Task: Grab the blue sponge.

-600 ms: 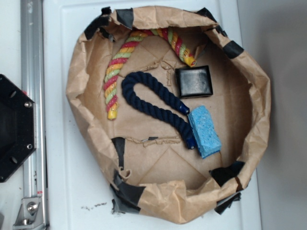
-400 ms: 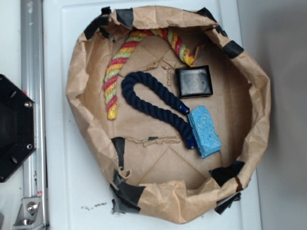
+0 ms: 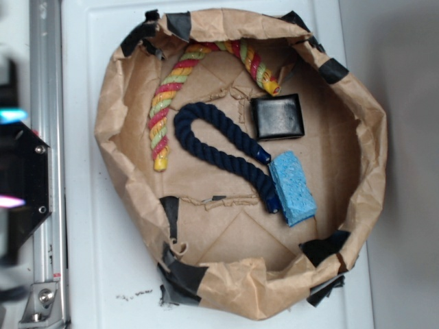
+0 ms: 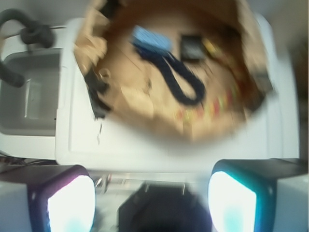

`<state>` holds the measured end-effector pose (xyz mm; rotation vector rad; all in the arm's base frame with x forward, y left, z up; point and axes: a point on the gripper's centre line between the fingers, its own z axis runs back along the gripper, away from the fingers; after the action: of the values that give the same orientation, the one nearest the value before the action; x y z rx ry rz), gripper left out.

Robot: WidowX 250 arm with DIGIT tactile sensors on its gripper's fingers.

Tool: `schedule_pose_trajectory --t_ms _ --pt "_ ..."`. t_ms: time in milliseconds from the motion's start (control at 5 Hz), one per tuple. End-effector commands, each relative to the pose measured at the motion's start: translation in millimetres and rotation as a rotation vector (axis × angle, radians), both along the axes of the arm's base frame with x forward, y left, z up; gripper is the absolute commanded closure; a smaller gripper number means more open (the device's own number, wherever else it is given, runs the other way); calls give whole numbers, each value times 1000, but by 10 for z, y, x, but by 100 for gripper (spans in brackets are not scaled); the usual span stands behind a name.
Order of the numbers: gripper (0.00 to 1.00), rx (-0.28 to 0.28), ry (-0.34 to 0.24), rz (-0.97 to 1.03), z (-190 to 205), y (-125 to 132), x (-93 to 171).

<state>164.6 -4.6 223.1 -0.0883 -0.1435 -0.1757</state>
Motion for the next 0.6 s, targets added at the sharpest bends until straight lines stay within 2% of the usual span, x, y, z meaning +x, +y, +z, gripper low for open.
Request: schedule_pose_trajectory --t_ms 0,200,400 --pt "0 109 -67 -259 -716 79 1080" --pt "0 97 -37 -304 -1169 -90 1464" --pt "0 74 -14 -327 -1464 -313 1488"
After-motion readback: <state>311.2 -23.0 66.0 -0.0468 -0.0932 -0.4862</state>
